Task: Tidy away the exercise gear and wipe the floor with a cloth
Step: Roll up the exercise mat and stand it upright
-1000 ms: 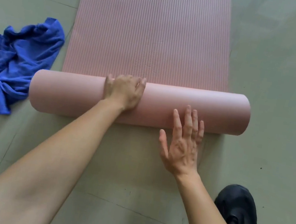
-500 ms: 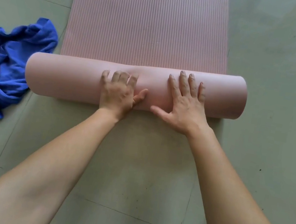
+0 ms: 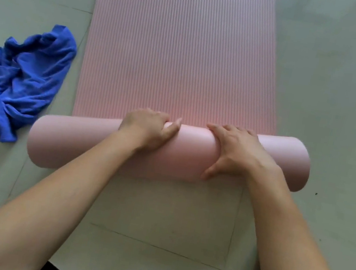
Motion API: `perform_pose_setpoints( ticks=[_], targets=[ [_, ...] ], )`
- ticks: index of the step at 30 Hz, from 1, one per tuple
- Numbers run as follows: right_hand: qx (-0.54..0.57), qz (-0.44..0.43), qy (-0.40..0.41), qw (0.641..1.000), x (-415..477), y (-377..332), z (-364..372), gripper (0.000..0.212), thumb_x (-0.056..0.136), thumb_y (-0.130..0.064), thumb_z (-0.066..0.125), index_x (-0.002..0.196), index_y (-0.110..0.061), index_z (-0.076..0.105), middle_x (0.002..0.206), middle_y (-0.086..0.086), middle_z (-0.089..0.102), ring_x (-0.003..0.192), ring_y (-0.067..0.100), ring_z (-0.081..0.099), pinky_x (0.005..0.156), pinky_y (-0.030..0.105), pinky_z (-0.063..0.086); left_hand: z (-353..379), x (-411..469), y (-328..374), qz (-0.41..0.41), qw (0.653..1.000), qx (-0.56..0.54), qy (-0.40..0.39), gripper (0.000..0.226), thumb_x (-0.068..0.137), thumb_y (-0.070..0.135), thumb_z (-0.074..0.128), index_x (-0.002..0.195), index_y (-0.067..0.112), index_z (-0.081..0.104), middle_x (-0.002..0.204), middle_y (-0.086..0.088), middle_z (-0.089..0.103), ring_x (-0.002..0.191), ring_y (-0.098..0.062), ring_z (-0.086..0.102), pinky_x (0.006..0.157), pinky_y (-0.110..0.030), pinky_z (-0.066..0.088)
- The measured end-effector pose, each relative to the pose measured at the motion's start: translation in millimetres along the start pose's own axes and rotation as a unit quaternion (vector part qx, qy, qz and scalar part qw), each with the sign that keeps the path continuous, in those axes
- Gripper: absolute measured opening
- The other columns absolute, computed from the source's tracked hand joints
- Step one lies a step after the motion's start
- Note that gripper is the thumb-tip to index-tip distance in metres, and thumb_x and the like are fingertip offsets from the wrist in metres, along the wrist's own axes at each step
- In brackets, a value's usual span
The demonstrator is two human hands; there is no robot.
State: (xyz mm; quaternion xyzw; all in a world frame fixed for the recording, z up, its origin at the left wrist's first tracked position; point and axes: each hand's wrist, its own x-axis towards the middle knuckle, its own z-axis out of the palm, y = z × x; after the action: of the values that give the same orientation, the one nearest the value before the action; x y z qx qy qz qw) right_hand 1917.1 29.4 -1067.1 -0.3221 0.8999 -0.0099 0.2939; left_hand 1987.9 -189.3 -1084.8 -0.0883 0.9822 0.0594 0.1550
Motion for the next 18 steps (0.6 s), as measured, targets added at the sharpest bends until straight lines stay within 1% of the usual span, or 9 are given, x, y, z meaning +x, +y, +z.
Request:
perform_pose_setpoints(
  ticks=[1, 3, 6, 8, 9, 11, 13, 15, 18],
  targets=[
    [0.005, -0.006, -0.021, 1.0, 1, 0, -2, 0.131, 0.045, -0.074, 0.083, 0.156, -0.032, 0.026, 0.144, 0.0, 0.049, 0.133, 0.024, 0.045, 0.113, 0.043, 0.03, 4, -6, -1, -0.012, 1.0, -0.025, 0.001, 0.061, 0.097, 0.06, 0.022, 0.106, 0.017, 0.064, 0.112, -0.019, 0.067, 0.104, -0.037, 0.062, 0.076, -0.039, 0.043],
    [0.022, -0.005, -0.006, 1.0, 6, 0, -7, 0.128, 0.046, -0.073, 0.084, 0.155, -0.034, 0.029, 0.148, 0.0, 0.046, 0.137, 0.022, 0.042, 0.117, 0.046, 0.023, 11, -17, -2, -0.024, 0.994, -0.071, 0.08, 0.061, 0.096, 0.056, 0.022, 0.115, 0.015, 0.063, 0.118, -0.013, 0.066, 0.108, -0.035, 0.06, 0.087, -0.042, 0.045],
    [0.063, 0.043, 0.135, 0.988, 21, 2, -14, 0.108, 0.06, -0.064, 0.083, 0.152, -0.032, 0.037, 0.155, 0.005, 0.04, 0.143, 0.027, 0.036, 0.121, 0.049, 0.018, 17, -31, -2, -0.015, 0.974, -0.074, 0.213, 0.058, 0.094, 0.056, 0.035, 0.124, 0.013, 0.06, 0.134, -0.013, 0.056, 0.123, -0.032, 0.05, 0.102, -0.048, 0.035],
    [0.111, 0.073, 0.286, 0.949, 32, 3, -19, 0.072, 0.081, -0.045, 0.075, 0.145, -0.023, 0.05, 0.146, 0.01, 0.05, 0.135, 0.033, 0.044, 0.114, 0.047, 0.03, 21, -41, -5, 0.004, 0.984, -0.034, 0.175, 0.082, 0.086, 0.072, 0.04, 0.143, 0.015, 0.044, 0.151, -0.017, 0.035, 0.142, -0.034, 0.031, 0.116, -0.054, 0.017],
    [0.135, 0.083, 0.328, 0.931, 37, 1, -20, 0.057, 0.09, -0.035, 0.067, 0.142, -0.019, 0.054, 0.143, 0.011, 0.053, 0.131, 0.034, 0.047, 0.11, 0.046, 0.033, 24, -42, -8, 0.008, 0.992, 0.001, 0.126, 0.102, 0.078, 0.082, 0.042, 0.153, 0.016, 0.025, 0.159, -0.018, 0.018, 0.149, -0.035, 0.013, 0.119, -0.057, 0.005],
    [0.155, 0.075, 0.315, 0.933, 42, -2, -15, 0.047, 0.098, -0.032, 0.053, 0.143, -0.017, 0.053, 0.146, 0.013, 0.051, 0.135, 0.033, 0.044, 0.115, 0.046, 0.028, 27, -36, -15, 0.001, 0.997, 0.066, 0.044, 0.132, 0.063, 0.086, 0.056, 0.156, 0.019, -0.008, 0.162, -0.017, -0.008, 0.15, -0.036, -0.012, 0.117, -0.061, -0.008],
    [0.13, 0.042, 0.261, 0.956, 40, -6, -1, 0.052, 0.1, -0.04, 0.044, 0.147, -0.02, 0.047, 0.155, 0.013, 0.04, 0.146, 0.032, 0.032, 0.122, 0.049, 0.012, 28, -23, -18, -0.01, 0.995, 0.097, 0.026, 0.132, 0.063, 0.062, 0.076, 0.154, 0.021, -0.01, 0.162, -0.016, -0.001, 0.15, -0.037, -0.004, 0.117, -0.06, -0.003],
    [0.102, 0.008, 0.228, 0.968, 32, -7, 13, 0.065, 0.093, -0.044, 0.042, 0.153, -0.023, 0.035, 0.164, 0.013, 0.024, 0.153, 0.031, 0.013, 0.123, 0.054, -0.002, 24, -11, -17, -0.012, 0.994, 0.099, 0.052, 0.11, 0.063, 0.033, 0.079, 0.152, 0.022, 0.015, 0.154, -0.012, 0.029, 0.143, -0.033, 0.027, 0.114, -0.055, 0.017],
    [0.047, -0.017, 0.215, 0.975, 19, -10, 28, 0.098, 0.078, -0.052, 0.061, 0.16, -0.025, 0.015, 0.168, 0.012, -0.001, 0.154, 0.031, -0.009, 0.122, 0.056, -0.011, 10, 3, -19, -0.02, 0.996, 0.071, 0.055, 0.088, 0.063, 0.026, 0.074, 0.144, 0.027, 0.038, 0.128, -0.003, 0.058, 0.116, -0.027, 0.054, 0.1, -0.043, 0.031]
  ],
)
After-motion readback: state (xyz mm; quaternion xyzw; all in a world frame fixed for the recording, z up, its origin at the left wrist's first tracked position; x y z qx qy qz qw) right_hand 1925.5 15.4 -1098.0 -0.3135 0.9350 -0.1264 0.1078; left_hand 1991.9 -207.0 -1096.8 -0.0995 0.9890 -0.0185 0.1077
